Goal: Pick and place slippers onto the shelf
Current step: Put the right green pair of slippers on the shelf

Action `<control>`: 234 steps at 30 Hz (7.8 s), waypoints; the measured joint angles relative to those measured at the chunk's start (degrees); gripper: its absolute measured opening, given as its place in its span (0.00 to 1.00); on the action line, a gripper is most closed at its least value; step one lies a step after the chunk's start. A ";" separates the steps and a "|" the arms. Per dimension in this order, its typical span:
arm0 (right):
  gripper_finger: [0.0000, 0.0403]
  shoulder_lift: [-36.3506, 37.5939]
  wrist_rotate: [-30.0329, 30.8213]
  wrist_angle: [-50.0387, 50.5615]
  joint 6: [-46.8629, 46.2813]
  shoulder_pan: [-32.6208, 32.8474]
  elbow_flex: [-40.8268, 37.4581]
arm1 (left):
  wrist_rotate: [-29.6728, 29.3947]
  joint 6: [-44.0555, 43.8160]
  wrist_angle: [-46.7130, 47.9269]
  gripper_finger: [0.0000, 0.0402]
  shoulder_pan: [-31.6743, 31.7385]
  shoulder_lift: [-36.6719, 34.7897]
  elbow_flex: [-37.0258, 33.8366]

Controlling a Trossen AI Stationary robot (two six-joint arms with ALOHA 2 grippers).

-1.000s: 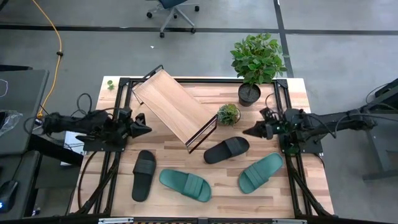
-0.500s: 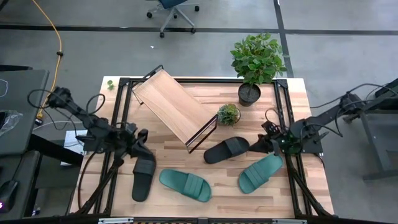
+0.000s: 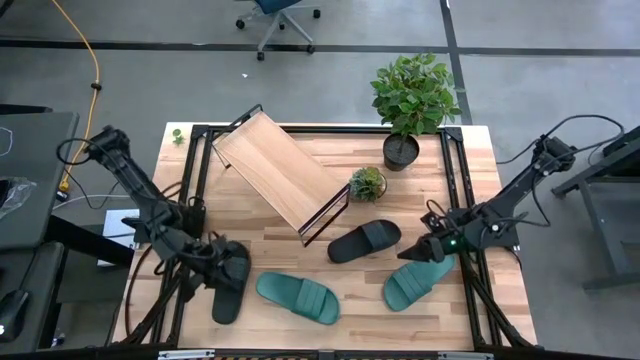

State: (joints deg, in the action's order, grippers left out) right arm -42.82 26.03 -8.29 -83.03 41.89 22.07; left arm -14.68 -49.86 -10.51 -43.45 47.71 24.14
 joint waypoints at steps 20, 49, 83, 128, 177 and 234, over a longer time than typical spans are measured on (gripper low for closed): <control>0.00 -3.79 -17.13 38.96 -17.59 -0.35 8.98 | -1.55 1.61 -0.47 0.00 -3.48 1.16 0.00; 0.43 -14.21 -23.09 42.98 -17.63 -0.35 8.95 | -1.42 1.35 -0.46 0.00 -3.44 1.16 0.00; 0.12 -26.56 -23.22 29.72 -17.65 -0.30 8.93 | -1.46 1.59 0.01 0.00 -3.44 1.15 0.00; 0.00 -19.35 2.18 -7.76 1.12 -4.18 8.91 | -28.74 1.57 0.03 0.00 -3.40 1.15 0.00; 0.00 -26.45 -15.42 4.81 46.22 -38.38 33.04 | -18.06 20.22 -0.08 0.30 31.37 11.58 14.80; 0.00 -30.21 -20.03 -3.26 55.04 -39.10 33.04 | -7.88 17.95 -13.26 0.31 39.73 18.77 14.80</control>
State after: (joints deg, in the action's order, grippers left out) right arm -73.03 6.00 -11.55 -27.99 2.79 55.11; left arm -22.55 -31.91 -23.78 -3.73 66.48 38.94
